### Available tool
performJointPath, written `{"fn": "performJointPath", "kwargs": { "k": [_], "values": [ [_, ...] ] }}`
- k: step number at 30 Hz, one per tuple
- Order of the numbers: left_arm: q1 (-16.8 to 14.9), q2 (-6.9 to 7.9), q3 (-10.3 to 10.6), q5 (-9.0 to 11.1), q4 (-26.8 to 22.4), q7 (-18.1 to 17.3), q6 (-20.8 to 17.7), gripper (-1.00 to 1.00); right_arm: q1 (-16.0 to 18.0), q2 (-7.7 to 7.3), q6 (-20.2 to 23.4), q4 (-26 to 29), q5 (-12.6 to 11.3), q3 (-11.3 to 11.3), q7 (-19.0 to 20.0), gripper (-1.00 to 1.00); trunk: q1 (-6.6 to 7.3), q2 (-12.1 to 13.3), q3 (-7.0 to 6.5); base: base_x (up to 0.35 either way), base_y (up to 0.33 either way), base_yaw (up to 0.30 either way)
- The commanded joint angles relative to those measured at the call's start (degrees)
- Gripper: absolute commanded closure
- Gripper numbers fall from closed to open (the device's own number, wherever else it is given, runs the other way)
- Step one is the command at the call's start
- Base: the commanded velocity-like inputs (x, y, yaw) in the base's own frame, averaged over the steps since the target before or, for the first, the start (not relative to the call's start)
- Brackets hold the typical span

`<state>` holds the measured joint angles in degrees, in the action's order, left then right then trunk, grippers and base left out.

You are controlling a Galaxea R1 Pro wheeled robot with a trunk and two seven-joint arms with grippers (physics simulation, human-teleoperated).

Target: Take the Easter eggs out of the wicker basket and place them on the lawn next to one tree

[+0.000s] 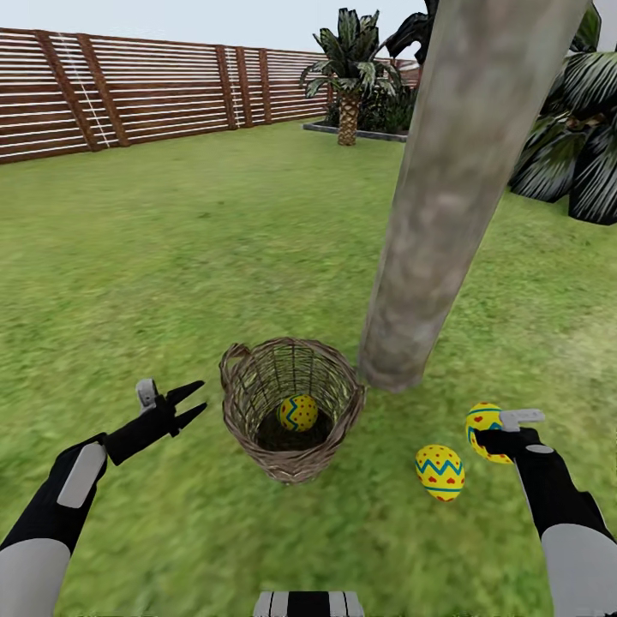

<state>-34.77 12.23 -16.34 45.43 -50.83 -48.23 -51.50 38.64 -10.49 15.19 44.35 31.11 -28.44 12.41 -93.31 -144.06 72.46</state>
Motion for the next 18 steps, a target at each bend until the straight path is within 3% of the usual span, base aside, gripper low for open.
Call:
{"fn": "performJointPath", "kwargs": {
  "k": [1, 4, 7, 10, 14, 18],
  "values": [
    [0.0, 0.22, -0.1, -0.1, 0.0, 0.0, -0.7, -1.00, 0.3, 0.03, 0.2, 0.1, 0.6, -0.2, 0.5, 1.00, -0.01, 0.0, 0.27, 0.000, 0.000, 0.000],
    [-0.4, 1.28, 0.1, -0.3, -0.2, 0.2, -3.1, -1.00, 0.8, -0.05, 0.4, -0.2, 0.9, -0.2, 0.4, 1.00, -0.09, -0.1, 0.94, 0.000, 0.000, 0.000],
    [-0.5, 1.57, -0.1, -0.5, -0.7, 0.2, -5.3, -1.00, 1.5, -0.12, 0.7, -0.6, 1.1, 2.6, -1.3, 1.00, -0.17, -0.1, 1.60, 0.000, 0.000, 0.000],
    [-0.6, 2.49, -0.2, -0.2, -2.1, 0.1, -5.6, -1.00, 4.7, -0.14, 0.6, -6.7, 1.1, 3.6, -9.4, 1.00, -0.24, -0.2, 2.27, 0.000, 0.000, 0.000],
    [-0.6, 2.95, -0.2, 0.1, -2.7, -0.2, -5.5, -1.00, 9.7, -0.15, 0.2, -16.0, 1.2, 3.7, -11.5, 1.00, -0.35, -0.2, 3.15, 0.000, 0.000, 0.000],
    [-0.4, 2.97, -0.2, 0.1, -3.6, -0.2, -5.5, -1.00, 11.3, -0.14, 0.0, -18.1, 1.2, 3.7, -14.1, 1.00, -0.45, -0.3, 4.04, 0.000, 0.000, 0.000]
  ]
}}
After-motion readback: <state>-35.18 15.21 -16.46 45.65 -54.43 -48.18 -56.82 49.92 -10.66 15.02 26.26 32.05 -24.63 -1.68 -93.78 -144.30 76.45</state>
